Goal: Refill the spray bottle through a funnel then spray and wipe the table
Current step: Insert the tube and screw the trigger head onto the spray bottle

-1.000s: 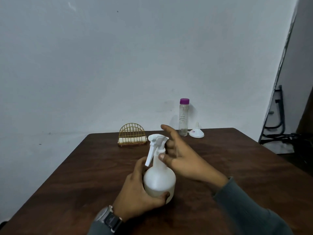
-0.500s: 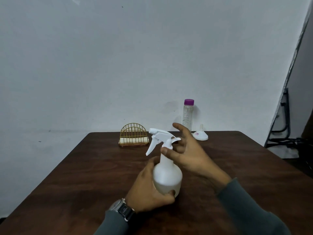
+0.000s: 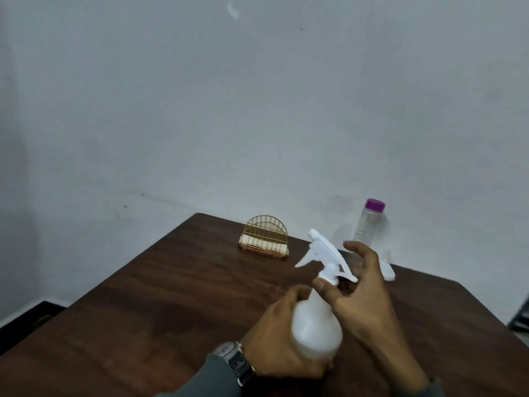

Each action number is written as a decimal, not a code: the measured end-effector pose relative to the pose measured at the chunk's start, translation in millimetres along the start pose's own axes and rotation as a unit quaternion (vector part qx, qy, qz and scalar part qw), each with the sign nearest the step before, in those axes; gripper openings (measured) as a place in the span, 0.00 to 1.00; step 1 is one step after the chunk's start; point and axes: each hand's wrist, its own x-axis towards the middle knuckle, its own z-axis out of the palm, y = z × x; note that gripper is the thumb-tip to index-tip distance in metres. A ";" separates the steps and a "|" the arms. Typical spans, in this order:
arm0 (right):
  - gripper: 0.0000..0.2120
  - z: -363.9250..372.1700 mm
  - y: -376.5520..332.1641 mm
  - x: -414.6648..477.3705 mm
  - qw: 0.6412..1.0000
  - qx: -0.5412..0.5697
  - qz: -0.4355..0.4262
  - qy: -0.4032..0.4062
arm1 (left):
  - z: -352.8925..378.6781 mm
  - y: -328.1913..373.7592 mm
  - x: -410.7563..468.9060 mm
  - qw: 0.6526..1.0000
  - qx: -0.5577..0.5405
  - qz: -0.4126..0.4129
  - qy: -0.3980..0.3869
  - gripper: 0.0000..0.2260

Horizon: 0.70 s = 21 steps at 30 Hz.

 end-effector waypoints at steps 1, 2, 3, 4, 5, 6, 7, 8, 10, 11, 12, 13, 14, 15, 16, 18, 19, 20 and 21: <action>0.35 1.4 0.5 0.1 1.000 0.004 -0.003 0.012 | 1.0 2.1 2.9 1.000 -0.005 -0.018 0.000 0.44; 0.35 2.8 0.7 -0.1 1.000 0.008 -0.003 0.019 | 2.9 8.6 4.4 0.999 -0.017 -0.050 0.011 0.43; 0.34 3.2 1.8 -1.4 1.000 0.012 -0.001 0.020 | 5.1 13.0 6.8 0.996 -0.029 -0.080 0.038 0.41; 0.34 3.5 2.3 -2.6 1.000 0.020 0.000 0.018 | 5.1 15.2 5.1 0.993 -0.036 -0.091 0.065 0.38; 0.34 3.1 2.2 -4.7 0.999 0.031 0.004 0.014 | 6.8 17.3 1.2 0.990 -0.037 -0.111 0.076 0.31; 0.35 1.8 1.6 -6.7 0.999 0.047 0.012 0.008 | 7.6 20.6 -0.1 0.991 -0.033 -0.108 0.078 0.27; 0.37 0.2 0.4 -7.9 0.998 0.066 0.024 -0.001 | 8.6 24.1 -0.5 0.991 -0.034 -0.106 0.074 0.28; 0.38 -1.3 -0.8 -8.1 0.996 0.084 0.035 -0.010 | 7.1 24.8 1.4 0.992 -0.026 -0.091 0.083 0.32; 0.40 -4.8 0.3 -7.6 0.995 0.093 0.042 -0.019 | 6.9 19.9 6.9 0.993 -0.027 -0.072 0.086 0.36; 0.40 -5.9 1.0 -8.0 0.996 0.082 0.038 -0.022 | 5.7 19.9 3.8 0.996 -0.024 -0.058 0.056 0.33; 0.40 -6.2 1.9 -8.5 0.996 0.075 0.031 -0.032 | 4.1 18.8 0.3 0.998 -0.028 -0.047 0.018 0.32; 0.40 -5.8 2.0 -8.2 0.996 0.075 0.028 -0.048 | 0.7 13.4 -1.7 0.999 -0.029 -0.034 0.003 0.36; 0.40 -6.0 3.6 -8.5 0.994 0.081 0.026 -0.067 | -2.2 9.9 -5.2 1.000 -0.025 -0.018 0.001 0.40; 0.40 -5.8 5.1 -8.8 0.992 0.089 0.023 -0.086 | -3.6 6.6 -7.0 1.000 -0.018 -0.008 0.008 0.42; 0.39 -5.8 7.7 -8.0 0.990 0.094 0.019 -0.101 | -3.5 6.0 -6.3 1.000 -0.016 0.001 0.017 0.43; 0.39 -3.4 6.7 -7.4 0.991 0.092 0.014 -0.098 | -3.4 7.2 -6.0 1.000 -0.016 0.005 0.022 0.44; 0.39 -2.3 7.4 -6.1 0.993 0.087 0.016 -0.080 | -2.7 7.1 -5.2 1.000 -0.017 0.004 0.019 0.45; 0.38 -0.7 7.1 -5.2 0.994 0.085 0.022 -0.059 | -1.7 6.2 -4.3 1.000 -0.024 0.002 0.018 0.45; 0.36 1.5 5.5 -5.5 0.995 0.088 0.030 -0.038 | -1.5 6.3 -3.8 0.999 -0.028 -0.003 0.016 0.45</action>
